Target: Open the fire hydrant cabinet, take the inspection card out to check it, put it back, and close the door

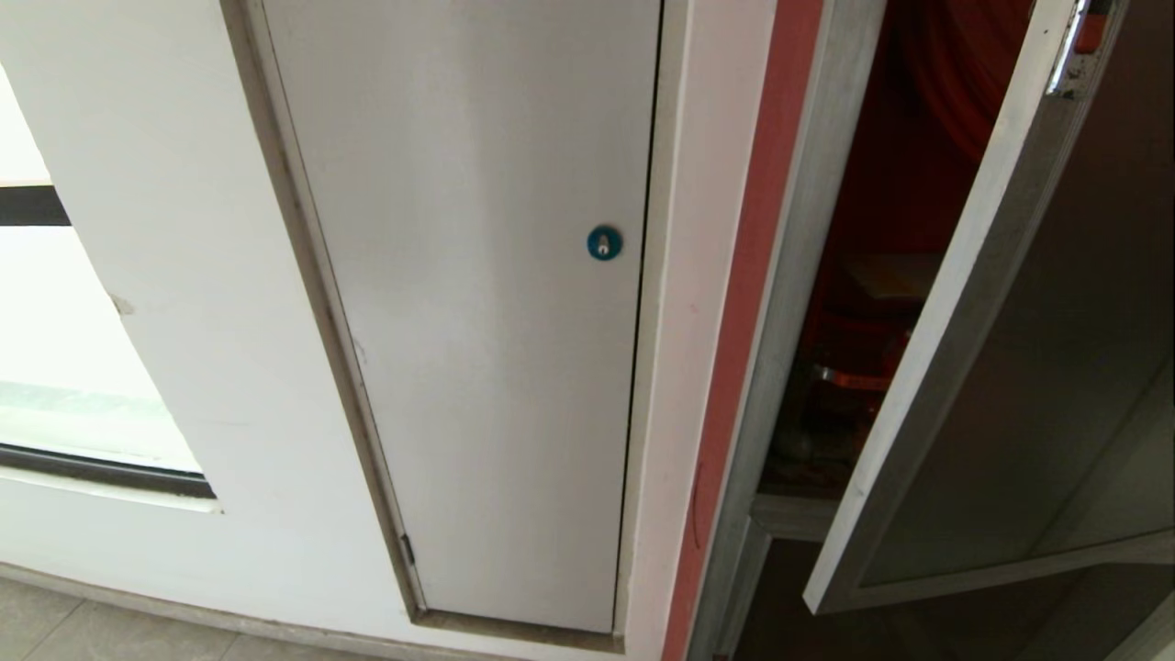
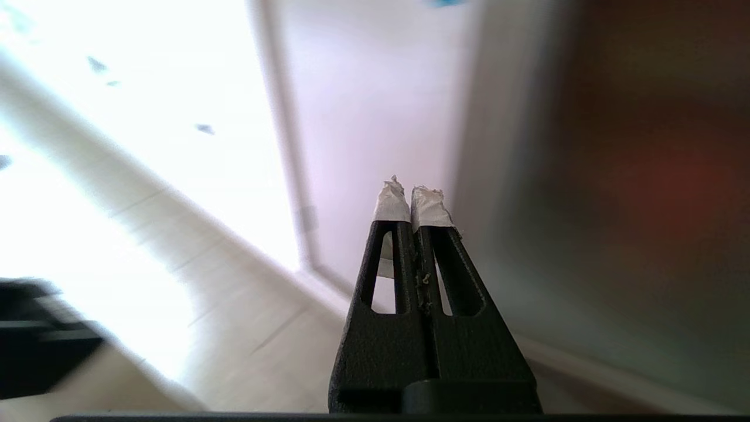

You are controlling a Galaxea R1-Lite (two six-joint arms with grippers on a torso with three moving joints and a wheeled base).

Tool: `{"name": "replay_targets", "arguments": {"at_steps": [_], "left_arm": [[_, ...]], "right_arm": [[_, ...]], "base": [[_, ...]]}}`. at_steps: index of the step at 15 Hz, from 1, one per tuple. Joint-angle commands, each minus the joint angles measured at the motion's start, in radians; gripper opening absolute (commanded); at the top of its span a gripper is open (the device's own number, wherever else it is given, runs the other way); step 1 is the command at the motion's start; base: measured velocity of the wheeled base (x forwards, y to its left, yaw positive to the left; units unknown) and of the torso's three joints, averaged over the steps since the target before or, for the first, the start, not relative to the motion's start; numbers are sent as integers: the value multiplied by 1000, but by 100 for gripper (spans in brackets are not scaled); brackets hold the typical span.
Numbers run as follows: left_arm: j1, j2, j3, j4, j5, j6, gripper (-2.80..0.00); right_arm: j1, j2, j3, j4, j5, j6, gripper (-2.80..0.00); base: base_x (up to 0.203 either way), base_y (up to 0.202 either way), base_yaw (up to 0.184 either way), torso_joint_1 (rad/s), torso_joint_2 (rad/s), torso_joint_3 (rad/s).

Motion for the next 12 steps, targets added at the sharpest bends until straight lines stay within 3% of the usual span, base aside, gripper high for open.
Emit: {"name": "replay_targets", "arguments": {"at_steps": [1, 8, 10, 12], "left_arm": [[0, 1, 2, 0, 0, 0, -280], [0, 1, 2, 0, 0, 0, -280], [0, 1, 2, 0, 0, 0, -280], [0, 1, 2, 0, 0, 0, -280]], "right_arm": [[2, 162, -66, 6, 56, -1, -280], [12, 472, -272, -3, 76, -44, -280], [42, 527, -321, -4, 51, -45, -280], [105, 574, -341, -21, -24, -46, -280]], "base": [[0, 0, 0, 0, 0, 0], [0, 0, 0, 0, 0, 0], [0, 0, 0, 0, 0, 0], [0, 0, 0, 0, 0, 0]]}}
